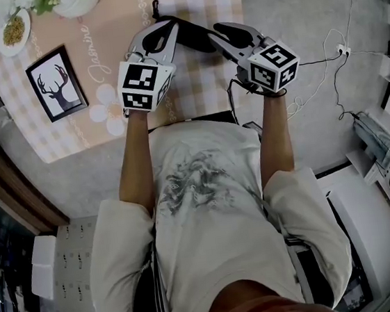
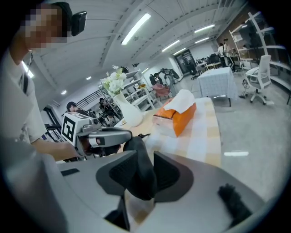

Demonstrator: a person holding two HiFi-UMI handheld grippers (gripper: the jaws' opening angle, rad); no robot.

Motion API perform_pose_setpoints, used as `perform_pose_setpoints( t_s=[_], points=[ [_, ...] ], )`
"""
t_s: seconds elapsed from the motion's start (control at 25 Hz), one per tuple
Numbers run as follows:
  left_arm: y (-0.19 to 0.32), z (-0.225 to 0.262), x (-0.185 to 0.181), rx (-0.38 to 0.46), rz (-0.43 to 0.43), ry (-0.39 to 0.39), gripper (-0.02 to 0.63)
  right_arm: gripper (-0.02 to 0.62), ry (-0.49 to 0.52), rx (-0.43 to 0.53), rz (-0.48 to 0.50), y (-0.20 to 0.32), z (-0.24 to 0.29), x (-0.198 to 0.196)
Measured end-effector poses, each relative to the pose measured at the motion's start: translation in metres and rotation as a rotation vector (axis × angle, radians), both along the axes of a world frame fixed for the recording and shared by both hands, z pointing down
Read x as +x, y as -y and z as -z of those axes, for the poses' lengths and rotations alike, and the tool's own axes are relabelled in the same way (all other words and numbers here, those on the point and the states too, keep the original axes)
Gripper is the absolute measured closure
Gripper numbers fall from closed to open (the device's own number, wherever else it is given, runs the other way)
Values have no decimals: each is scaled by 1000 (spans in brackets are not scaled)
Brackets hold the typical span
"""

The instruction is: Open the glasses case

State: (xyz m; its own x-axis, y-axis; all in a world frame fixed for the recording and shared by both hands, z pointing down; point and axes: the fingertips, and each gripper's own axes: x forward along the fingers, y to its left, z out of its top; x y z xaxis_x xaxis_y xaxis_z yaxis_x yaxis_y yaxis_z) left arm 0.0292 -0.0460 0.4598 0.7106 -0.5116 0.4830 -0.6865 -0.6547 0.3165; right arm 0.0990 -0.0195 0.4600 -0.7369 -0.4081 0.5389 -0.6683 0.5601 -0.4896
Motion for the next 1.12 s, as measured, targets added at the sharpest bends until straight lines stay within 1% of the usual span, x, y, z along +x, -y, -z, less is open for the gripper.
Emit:
perform_pose_setpoints(
  t_s=[0.12, 0.24, 0.48, 0.68, 0.96, 1.12],
  points=[
    [0, 0, 0, -3, 0, -3, 603, 479, -2, 3, 19, 2, 0, -5],
    [0, 0, -1, -5, 3, -6, 603, 474, -14, -1, 20, -2, 1, 0],
    [0, 0, -1, -3, 5, -6, 603, 472, 33, -39, 3, -6, -2, 6],
    [0, 1, 0, -1, 5, -5, 603, 472, 47, -31, -9, -2, -2, 3],
    [-1, 0, -1, -1, 9, -4, 603, 477, 48, -22, 1, 2, -2, -5],
    [0, 0, 0, -1, 15, -5, 603, 499, 52, -17, 9, 3, -1, -8]
  ],
)
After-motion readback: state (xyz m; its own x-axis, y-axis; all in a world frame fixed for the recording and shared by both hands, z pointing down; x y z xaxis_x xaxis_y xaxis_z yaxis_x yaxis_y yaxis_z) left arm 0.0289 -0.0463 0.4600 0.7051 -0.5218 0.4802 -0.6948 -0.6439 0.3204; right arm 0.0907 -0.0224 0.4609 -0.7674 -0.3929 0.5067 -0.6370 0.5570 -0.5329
